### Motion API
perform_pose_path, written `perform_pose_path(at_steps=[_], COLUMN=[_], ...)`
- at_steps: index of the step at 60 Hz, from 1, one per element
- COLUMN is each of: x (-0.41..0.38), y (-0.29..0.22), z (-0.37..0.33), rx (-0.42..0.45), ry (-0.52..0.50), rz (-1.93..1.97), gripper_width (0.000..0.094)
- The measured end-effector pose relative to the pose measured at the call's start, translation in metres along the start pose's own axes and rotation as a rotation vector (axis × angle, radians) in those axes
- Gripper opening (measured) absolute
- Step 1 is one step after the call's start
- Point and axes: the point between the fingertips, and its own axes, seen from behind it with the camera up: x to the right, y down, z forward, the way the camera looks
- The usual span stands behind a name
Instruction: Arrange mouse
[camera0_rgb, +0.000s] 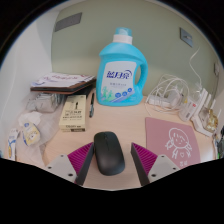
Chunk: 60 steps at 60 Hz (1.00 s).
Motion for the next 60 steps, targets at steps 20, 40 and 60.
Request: perform_pose_path(at_steps=[20,40,60], x=[-0.016,0.037,0.222], y=[0.000,-0.175,-0.083], z=[0.001,-0.149,-0.035], rx=[-0.024,0.366,0.144], ry=[-0.065,-0.062,0.150], rz=[0.016,0.104,0.232], gripper_width=[0.0362,0.0351,0.0348])
